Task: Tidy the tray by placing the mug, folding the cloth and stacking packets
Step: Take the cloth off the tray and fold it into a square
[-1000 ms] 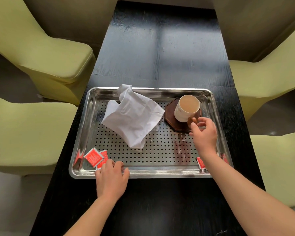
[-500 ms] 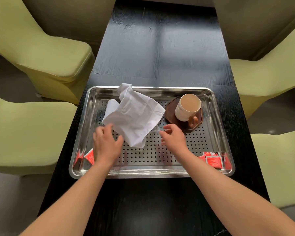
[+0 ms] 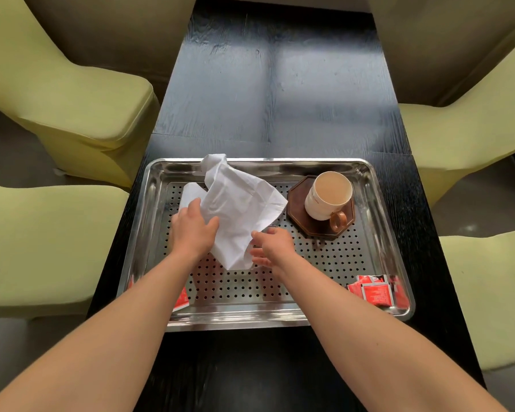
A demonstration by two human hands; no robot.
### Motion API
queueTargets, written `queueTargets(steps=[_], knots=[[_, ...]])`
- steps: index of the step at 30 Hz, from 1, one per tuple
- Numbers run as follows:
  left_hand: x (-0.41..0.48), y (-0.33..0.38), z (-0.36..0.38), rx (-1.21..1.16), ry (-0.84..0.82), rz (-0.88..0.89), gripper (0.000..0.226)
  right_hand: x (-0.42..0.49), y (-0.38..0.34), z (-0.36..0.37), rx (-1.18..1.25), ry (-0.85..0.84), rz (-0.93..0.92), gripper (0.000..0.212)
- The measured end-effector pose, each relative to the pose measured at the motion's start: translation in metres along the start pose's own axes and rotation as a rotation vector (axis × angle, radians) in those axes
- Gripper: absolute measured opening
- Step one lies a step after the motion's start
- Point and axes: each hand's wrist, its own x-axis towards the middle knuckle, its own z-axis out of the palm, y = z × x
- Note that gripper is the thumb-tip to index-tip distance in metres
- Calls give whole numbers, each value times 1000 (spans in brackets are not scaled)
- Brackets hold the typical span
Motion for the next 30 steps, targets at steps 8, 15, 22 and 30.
queueTargets(steps=[8, 15, 22, 30], knots=[[-12, 3, -5, -116, 23, 26, 33, 6, 9, 11, -381, 127, -78, 15], [-37, -3, -34, -615, 28, -13, 22, -19, -2, -1, 57, 19, -190, 11], [-84, -1, -62, -988, -54, -126, 9, -93, -41, -39, 294, -188, -378, 14], [-178, -17, -91, -1526, -497, -3, 43, -186, -48, -72, 324, -392, -535, 20]])
